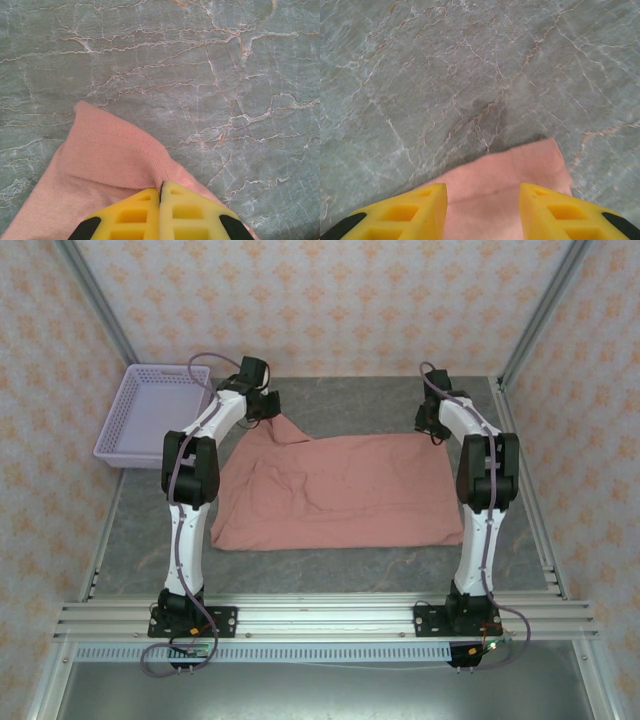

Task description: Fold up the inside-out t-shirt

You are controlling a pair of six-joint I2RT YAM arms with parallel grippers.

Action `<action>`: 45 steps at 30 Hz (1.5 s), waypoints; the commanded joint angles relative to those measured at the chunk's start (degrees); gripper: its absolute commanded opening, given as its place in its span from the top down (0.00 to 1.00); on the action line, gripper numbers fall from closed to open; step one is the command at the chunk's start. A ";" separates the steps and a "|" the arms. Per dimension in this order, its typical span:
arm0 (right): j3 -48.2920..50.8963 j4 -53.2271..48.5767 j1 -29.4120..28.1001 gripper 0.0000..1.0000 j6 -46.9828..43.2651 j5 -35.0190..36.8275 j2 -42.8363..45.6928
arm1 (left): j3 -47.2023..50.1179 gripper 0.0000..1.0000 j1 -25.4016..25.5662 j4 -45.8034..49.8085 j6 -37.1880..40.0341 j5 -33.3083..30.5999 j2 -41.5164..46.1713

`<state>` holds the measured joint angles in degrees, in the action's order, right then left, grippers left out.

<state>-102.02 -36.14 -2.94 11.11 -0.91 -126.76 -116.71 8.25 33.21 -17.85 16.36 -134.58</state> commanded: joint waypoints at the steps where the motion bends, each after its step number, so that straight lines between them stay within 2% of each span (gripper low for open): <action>1: -3.80 -3.63 0.33 0.58 1.45 -0.57 -3.18 | 0.88 1.00 0.21 0.54 1.35 0.30 3.01; 8: -9.23 -7.00 0.70 0.59 4.88 -0.36 -7.68 | 1.08 1.00 0.18 0.52 1.32 0.37 3.10; 17: -12.89 -7.52 0.61 0.62 6.64 -4.30 -11.43 | 1.57 1.00 -0.07 0.36 1.50 0.28 3.10; 27: -19.15 -9.29 0.74 0.85 7.34 -4.40 -15.12 | 1.66 1.00 -0.13 0.37 1.42 0.55 3.10; 33: -19.27 -8.32 1.30 1.00 7.12 -3.31 -14.12 | 1.51 1.00 -0.21 0.54 1.36 0.48 3.84; 40: -17.69 -5.17 1.49 1.00 4.55 -4.46 -8.75 | 0.94 1.00 -0.31 0.54 -0.14 1.55 7.04; 45: -12.95 -3.47 1.88 1.00 3.92 -7.28 -3.80 | 5.50 1.00 -0.34 0.12 -0.93 1.73 12.34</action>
<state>-116.73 -41.25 -1.67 16.27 -6.94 -136.64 -113.40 8.19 33.15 -18.09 17.63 -127.46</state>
